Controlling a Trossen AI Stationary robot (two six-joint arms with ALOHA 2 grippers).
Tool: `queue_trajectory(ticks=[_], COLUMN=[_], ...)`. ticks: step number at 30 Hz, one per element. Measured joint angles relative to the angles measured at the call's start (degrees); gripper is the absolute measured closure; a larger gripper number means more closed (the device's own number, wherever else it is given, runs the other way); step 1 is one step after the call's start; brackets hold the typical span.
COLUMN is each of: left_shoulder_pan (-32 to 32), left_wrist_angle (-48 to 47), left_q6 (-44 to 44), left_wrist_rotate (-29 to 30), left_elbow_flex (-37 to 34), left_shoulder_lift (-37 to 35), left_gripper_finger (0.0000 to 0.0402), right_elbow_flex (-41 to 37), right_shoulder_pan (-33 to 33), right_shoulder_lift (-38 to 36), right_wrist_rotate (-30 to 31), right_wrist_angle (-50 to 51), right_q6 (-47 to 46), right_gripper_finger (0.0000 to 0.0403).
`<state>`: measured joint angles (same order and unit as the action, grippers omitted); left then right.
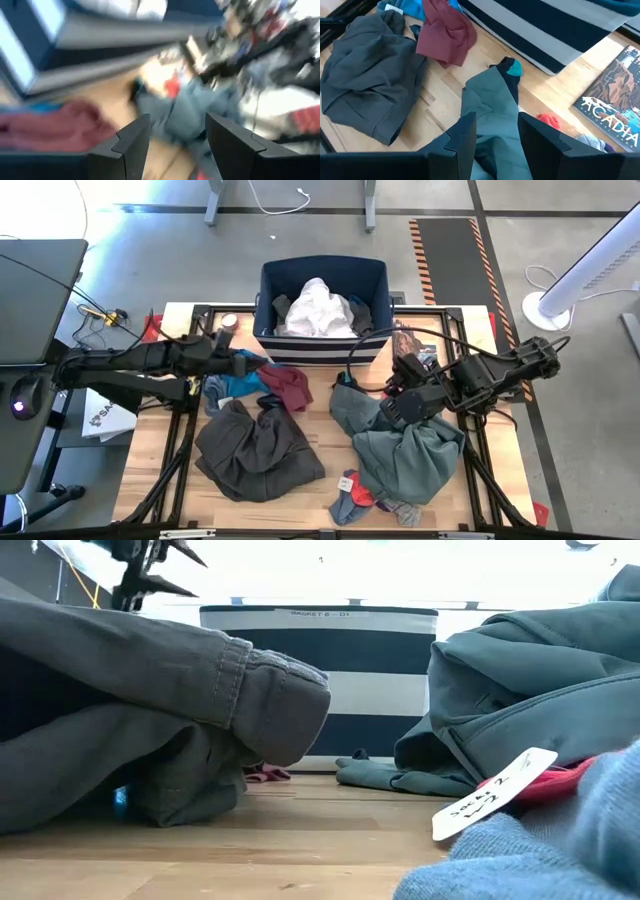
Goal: Sort clothes
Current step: Put the black sock into the blue laundry bin
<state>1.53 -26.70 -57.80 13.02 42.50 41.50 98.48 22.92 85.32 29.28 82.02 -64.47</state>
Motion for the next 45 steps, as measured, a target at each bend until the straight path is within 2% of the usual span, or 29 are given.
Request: queue_trajectory(ticks=[4, 7, 9, 11, 15, 18, 32, 42, 45], left_shoulder_pan=[-1.3, -3.2, -4.7, -5.7, -6.3, -6.0, -6.2, -6.2, -6.2], left_wrist_angle=[-1.9, -3.3, -5.8, -8.0, -7.7, -7.7, 1.5, 4.0, 4.0], left_q6=[7.6, 16.1, 22.0, 25.7, 30.3, 30.9, 38.9, 36.9, 33.8], left_wrist_rotate=[-12.6, -16.4, -15.6, -11.9, -4.7, -2.0, -3.4, -3.5, -3.3], left_elbow_flex=[-1.3, -2.6, -3.4, -4.2, -6.1, -7.0, -7.2, -7.2, -7.2], left_shoulder_lift=[1.4, 2.8, 3.8, 5.4, 8.3, 11.0, 25.0, 32.1, 32.1], left_gripper_finger=[0.0218, 0.0224, 0.0229, 0.0233, 0.0238, 0.0240, 0.0241, 0.0243, 0.0270], right_elbow_flex=[0.0, 0.0, 0.0, 0.0, 0.0, 0.0, 0.0, 0.0, 0.0], right_shoulder_pan=[0.0, 0.0, 0.0, 0.0, 0.0, 0.0, 0.4, 0.4, 0.4], right_shoulder_lift=[0.0, 0.0, 0.0, 0.0, 0.0, 0.1, 0.2, 0.2, 0.2], right_wrist_rotate=[-0.4, -0.4, -0.4, -0.4, -0.4, -0.4, -0.4, -0.5, -0.5], right_wrist_angle=[0.0, 0.0, 0.0, 0.0, 0.0, 0.0, 0.0, 0.0, 0.3], right_q6=[0.1, 0.3, 0.4, 0.4, 0.4, 0.2, 0.5, 0.5, 0.5], right_gripper_finger=[0.0261, 0.0261, 0.0261, 0.0261, 0.0261, 0.0261, 0.0261, 0.0261, 0.0261])
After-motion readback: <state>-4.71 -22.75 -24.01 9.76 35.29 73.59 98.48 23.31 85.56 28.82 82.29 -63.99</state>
